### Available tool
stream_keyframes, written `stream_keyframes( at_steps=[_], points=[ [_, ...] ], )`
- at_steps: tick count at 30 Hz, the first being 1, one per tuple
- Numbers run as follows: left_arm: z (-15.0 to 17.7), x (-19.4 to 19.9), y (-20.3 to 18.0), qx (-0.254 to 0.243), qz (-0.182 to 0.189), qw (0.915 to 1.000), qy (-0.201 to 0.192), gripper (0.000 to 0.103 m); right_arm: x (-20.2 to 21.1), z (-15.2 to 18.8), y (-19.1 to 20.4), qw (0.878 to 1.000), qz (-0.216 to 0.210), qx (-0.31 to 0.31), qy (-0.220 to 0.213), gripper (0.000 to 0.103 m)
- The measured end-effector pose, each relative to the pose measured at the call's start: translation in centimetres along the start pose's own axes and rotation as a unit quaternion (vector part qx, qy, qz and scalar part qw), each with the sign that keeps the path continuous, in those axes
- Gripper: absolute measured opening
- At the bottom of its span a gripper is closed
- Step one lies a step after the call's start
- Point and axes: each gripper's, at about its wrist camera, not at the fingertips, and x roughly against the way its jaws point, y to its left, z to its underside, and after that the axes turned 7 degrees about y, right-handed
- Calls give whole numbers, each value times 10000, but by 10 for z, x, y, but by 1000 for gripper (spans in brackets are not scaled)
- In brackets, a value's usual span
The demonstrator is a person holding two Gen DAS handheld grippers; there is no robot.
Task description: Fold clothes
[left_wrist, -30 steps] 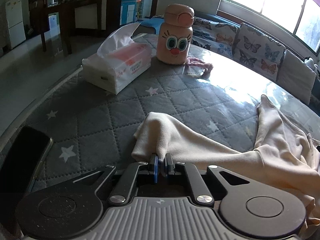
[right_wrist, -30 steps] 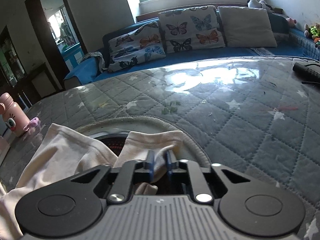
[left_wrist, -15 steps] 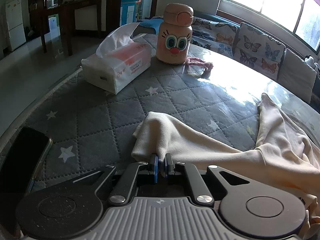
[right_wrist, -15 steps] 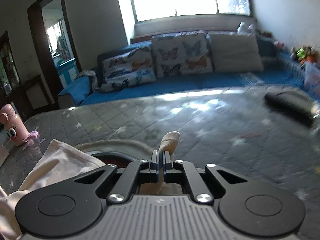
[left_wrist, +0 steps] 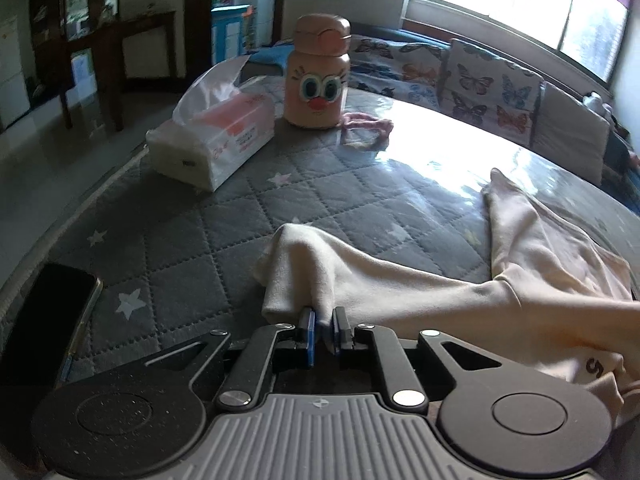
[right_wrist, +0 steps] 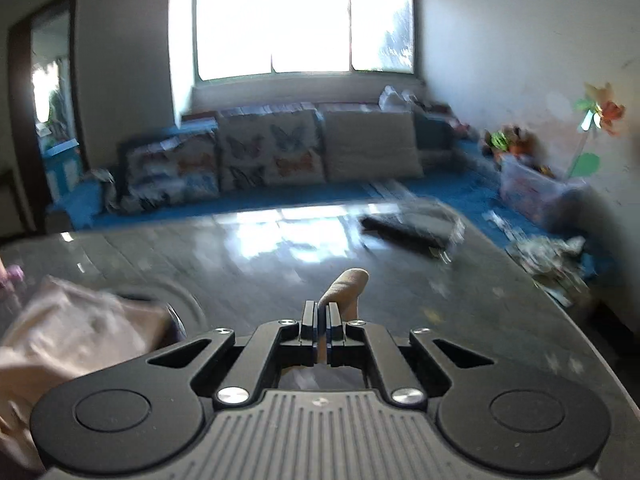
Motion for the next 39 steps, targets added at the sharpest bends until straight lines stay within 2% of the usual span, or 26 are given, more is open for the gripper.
stream_keyframes(
  at_steps=[2,5,10,14,18,22,25,29,31,33,34,35,37,39],
  points=[
    [3,8,-4,-192,-29,9998,-91,13,-10,10,-5,9996,108,-15,266,4],
    [9,22,-13,-546,38,9982,-249,17,-15,18,-6,9989,233,108,400,7],
    [19,41,-39,-1130,456,9916,-429,21,0,20,18,9975,-299,546,334,9],
    [30,48,-74,-1675,901,9806,-479,32,9,22,46,9908,-961,869,397,14],
    [35,51,-106,-1981,1381,9690,-528,34,14,28,83,9774,-1624,1238,557,16],
    [39,47,-137,-2399,1701,9544,-515,36,17,36,121,9597,-2165,1643,713,17],
    [45,40,-158,-2690,1886,9435,-426,42,18,43,147,9453,-2488,1941,828,17],
    [50,28,-173,-2864,1957,9376,-247,42,17,52,174,9270,-2815,2302,917,17],
    [49,20,-177,-2864,1964,9376,-174,41,16,56,186,9183,-2931,2484,956,17],
    [49,14,-178,-2855,1971,9378,-99,32,14,61,196,9124,-2989,2615,991,17],
    [50,12,-177,-2853,1976,9378,-64,21,12,63,199,9106,-3004,2651,1015,17],
    [50,10,-177,-2851,1982,9378,-33,15,10,65,202,9091,-3015,2678,1041,17],
    [54,11,-174,-2868,1982,9372,-64,9,5,70,208,9078,-3007,2696,1126,17],
    [56,16,-171,-2887,2001,9361,-162,7,1,75,211,9076,-2979,2712,1182,17]
  ],
)
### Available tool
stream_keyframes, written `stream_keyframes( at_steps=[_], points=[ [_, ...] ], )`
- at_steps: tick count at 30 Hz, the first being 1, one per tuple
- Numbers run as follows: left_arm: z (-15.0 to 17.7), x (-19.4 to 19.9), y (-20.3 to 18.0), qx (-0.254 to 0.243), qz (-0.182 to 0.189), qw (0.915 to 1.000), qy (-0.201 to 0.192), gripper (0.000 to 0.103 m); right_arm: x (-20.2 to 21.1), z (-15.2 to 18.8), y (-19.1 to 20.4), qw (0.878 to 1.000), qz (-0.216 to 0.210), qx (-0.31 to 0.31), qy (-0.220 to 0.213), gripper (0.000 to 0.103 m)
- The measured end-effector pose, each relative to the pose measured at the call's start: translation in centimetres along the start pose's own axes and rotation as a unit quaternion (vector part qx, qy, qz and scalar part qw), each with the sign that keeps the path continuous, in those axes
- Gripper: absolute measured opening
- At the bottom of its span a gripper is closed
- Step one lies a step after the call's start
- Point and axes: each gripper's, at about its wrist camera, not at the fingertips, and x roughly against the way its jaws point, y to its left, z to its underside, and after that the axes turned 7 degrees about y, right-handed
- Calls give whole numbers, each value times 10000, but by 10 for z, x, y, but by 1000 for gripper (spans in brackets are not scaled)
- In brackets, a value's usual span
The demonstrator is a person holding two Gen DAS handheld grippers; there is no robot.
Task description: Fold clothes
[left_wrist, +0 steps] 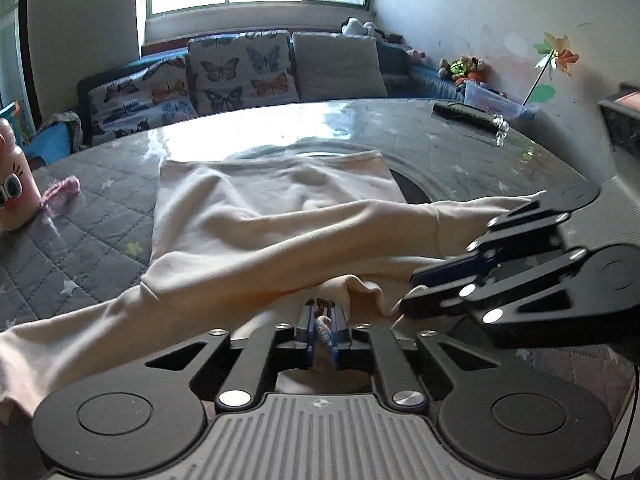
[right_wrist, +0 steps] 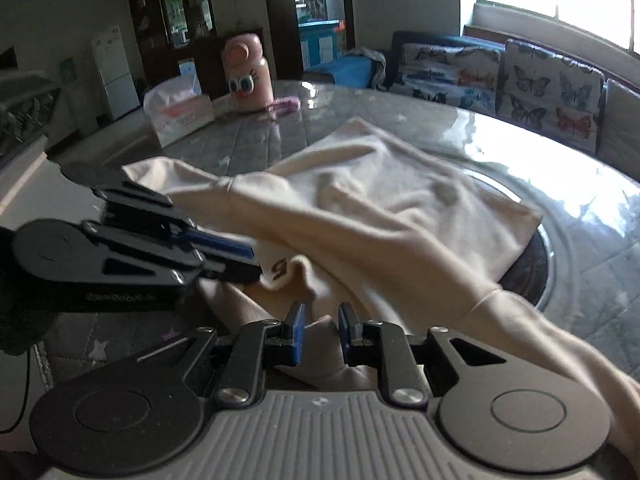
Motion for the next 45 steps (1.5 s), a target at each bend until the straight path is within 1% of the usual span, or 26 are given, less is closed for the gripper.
stream_keyframes(
  at_steps=[3,4,5,9,12,17,20,22,25,26,28,30,32,35,39,42,45],
  points=[
    [4,12,0,-14,38,9999,-150,6,1,4,4,9999,139,87,-18,15],
    [5,16,0,-23,29,9998,-179,6,3,5,5,9998,160,108,-56,8],
    [6,20,0,-31,21,9998,-209,6,8,6,6,9997,160,128,-107,6],
    [17,40,0,-100,135,9991,-394,6,30,16,13,9991,90,275,-308,5],
    [29,50,-1,-163,307,9988,-356,6,45,27,21,9989,-51,374,-292,4],
    [50,53,-5,-346,441,9984,-41,7,53,53,43,9964,-281,795,20,4],
    [55,56,-5,-451,522,9976,64,9,49,62,49,9931,-431,1031,345,5],
    [51,63,-3,-502,507,9974,-48,10,52,62,49,9921,-525,1073,395,5],
    [40,70,4,-419,456,9977,-286,10,61,52,42,9936,-589,947,202,6],
    [37,69,6,-369,433,9978,-342,10,63,47,38,9944,-602,860,116,6],
    [26,62,8,-291,382,9981,-382,10,60,40,32,9961,-485,735,14,7],
    [18,48,8,-252,401,9983,-349,10,50,33,25,9973,-386,623,21,7],
    [13,32,7,-214,445,9985,-240,10,38,28,22,9978,-374,538,98,8],
    [15,15,4,-241,515,9984,-38,10,26,27,24,9975,-331,609,153,9],
    [32,7,-5,-479,691,9962,223,10,18,39,31,9956,-436,774,311,10],
    [44,11,-9,-646,721,9950,262,10,24,43,33,9948,-481,847,293,11],
    [43,18,-6,-709,715,9946,244,11,36,37,21,9966,-549,593,158,11]
  ],
)
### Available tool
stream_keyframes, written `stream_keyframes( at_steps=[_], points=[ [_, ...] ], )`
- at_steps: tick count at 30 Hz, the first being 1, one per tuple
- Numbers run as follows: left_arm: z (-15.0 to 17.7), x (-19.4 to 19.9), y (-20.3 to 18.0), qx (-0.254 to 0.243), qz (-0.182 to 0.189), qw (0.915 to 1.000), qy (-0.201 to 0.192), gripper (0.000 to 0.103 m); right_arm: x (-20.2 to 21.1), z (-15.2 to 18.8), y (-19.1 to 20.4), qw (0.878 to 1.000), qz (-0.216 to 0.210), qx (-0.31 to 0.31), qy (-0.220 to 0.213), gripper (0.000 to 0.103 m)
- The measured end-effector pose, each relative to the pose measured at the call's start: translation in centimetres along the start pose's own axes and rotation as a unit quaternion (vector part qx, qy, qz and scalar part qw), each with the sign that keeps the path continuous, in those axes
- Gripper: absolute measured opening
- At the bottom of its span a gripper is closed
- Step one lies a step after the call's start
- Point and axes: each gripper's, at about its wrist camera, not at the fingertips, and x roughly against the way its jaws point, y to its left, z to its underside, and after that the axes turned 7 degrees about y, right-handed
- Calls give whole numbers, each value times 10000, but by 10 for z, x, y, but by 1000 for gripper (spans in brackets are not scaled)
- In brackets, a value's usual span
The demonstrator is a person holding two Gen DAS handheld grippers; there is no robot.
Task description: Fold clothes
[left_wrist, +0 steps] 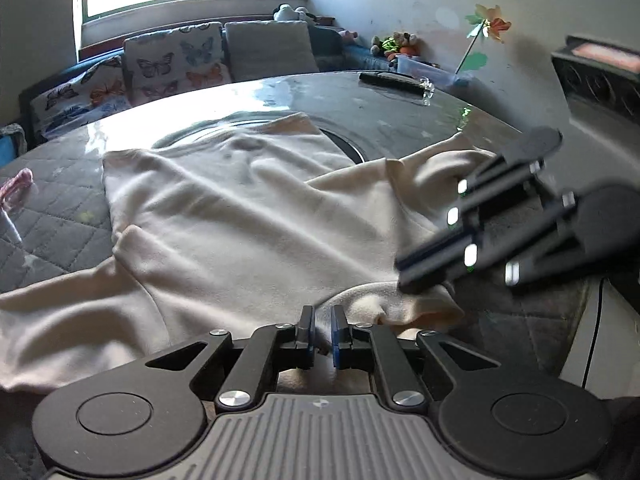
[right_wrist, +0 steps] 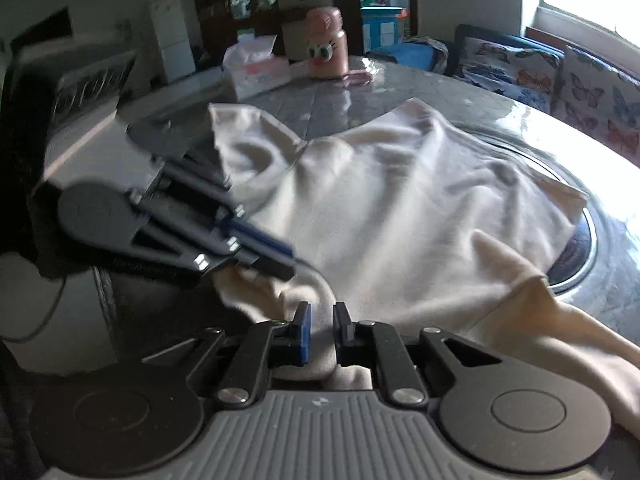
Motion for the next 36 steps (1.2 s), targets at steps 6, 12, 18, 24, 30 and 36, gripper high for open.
stream_keyframes(
  at_steps=[6,12,18,24,30,36],
  points=[
    [-29,6,30,440,-603,9969,-237,13,21,-19,-53,9948,615,-705,-396,12],
    [-66,-11,77,1061,-1314,9852,-304,31,14,-39,-121,9805,1215,-1476,-462,20],
    [-97,-42,128,1464,-1680,9748,-144,36,-10,-51,-180,9682,1470,-1978,-438,21],
    [-112,-67,164,1746,-1747,9690,-22,42,-40,-62,-214,9645,1232,-2293,-438,24],
    [-122,-81,181,1852,-1569,9701,-40,41,-60,-74,-227,9641,1160,-2362,-352,28],
    [-125,-91,186,1833,-1393,9731,-15,16,-67,-79,-230,9666,1137,-2284,-246,9]
  ],
)
